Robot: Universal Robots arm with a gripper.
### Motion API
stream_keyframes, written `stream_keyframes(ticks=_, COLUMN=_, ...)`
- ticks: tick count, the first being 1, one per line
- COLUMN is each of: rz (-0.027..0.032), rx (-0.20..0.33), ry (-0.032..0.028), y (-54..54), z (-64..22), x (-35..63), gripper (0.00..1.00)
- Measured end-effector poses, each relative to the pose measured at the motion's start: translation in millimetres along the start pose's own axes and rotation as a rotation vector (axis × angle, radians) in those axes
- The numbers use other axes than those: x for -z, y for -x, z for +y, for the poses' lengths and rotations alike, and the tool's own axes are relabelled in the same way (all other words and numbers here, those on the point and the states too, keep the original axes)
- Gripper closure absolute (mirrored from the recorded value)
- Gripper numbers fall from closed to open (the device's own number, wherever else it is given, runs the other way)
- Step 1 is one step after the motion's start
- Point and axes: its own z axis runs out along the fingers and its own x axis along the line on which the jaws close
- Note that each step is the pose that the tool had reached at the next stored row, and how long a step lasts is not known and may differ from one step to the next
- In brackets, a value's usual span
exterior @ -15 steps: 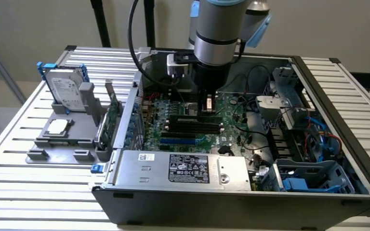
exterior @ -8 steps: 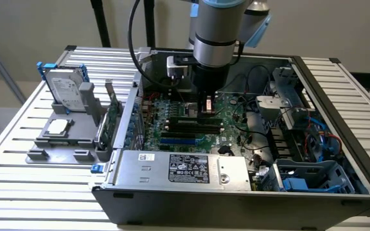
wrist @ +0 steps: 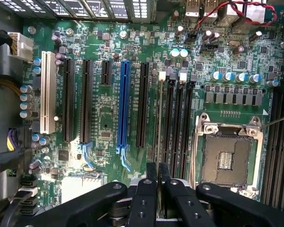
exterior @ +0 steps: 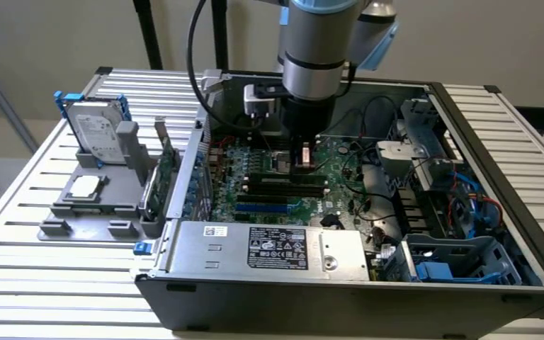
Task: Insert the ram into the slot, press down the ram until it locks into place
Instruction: 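Insert the ram into the slot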
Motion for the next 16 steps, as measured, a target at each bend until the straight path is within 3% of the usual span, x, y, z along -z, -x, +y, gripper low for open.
stream_keyframes(ticks=6, rz=0.0011, rx=0.0, ry=-0.0001, y=2.6, z=0.1, x=-5.7, gripper=0.87)
stream_keyframes(ticks=10, rz=0.0049, rx=0.0, ry=0.0001, y=3.8, z=0.1, x=-8.0, gripper=0.87)
stream_keyframes(ticks=16, rz=0.0159, rx=-0.007, ry=0.0006, y=6.1, z=0.0, x=-10.5, gripper=0.87)
